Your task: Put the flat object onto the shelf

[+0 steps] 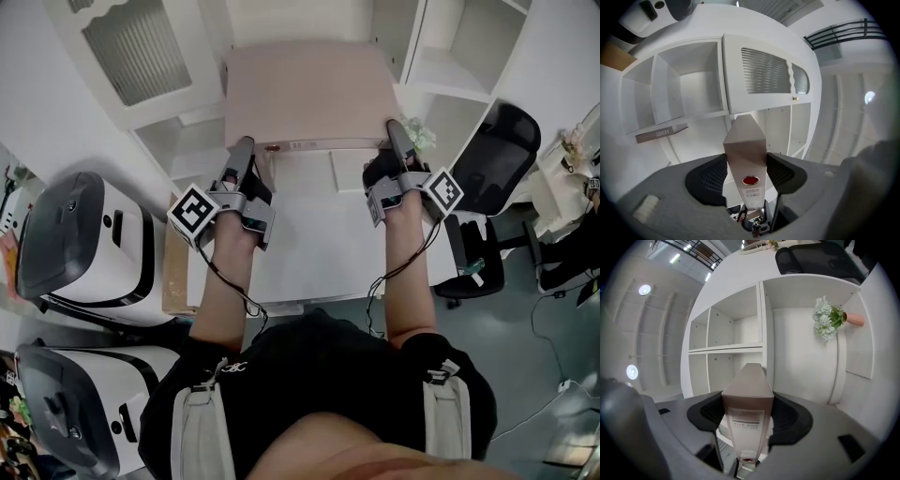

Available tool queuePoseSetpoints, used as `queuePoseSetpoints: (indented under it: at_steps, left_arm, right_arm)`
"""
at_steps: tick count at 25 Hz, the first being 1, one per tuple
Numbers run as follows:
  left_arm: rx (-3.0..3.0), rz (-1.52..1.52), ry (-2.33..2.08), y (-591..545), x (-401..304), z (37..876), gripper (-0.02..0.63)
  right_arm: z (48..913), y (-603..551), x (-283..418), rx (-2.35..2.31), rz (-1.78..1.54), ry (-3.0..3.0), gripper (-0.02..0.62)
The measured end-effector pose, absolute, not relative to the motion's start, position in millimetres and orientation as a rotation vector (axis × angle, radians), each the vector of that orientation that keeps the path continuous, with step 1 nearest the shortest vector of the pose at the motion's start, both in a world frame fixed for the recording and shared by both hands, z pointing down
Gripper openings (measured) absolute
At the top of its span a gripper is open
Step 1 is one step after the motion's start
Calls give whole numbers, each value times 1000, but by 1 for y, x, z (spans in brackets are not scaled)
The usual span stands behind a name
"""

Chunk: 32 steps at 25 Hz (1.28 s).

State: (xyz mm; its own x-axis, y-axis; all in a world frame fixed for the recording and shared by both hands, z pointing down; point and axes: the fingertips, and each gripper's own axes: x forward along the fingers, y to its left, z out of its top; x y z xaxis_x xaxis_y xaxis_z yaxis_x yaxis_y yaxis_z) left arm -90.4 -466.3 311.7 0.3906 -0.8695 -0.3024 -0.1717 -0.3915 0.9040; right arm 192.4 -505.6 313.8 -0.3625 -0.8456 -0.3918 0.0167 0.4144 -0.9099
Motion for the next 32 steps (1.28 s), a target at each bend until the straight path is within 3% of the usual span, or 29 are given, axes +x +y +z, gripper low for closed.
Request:
queuePoseSetpoints:
  at_steps: [32]
  left_arm:
    - [1845,-1033,-993,-582,-102,261,262]
  right_arm:
    - [259,-615,182,-684,-1120,1727,285]
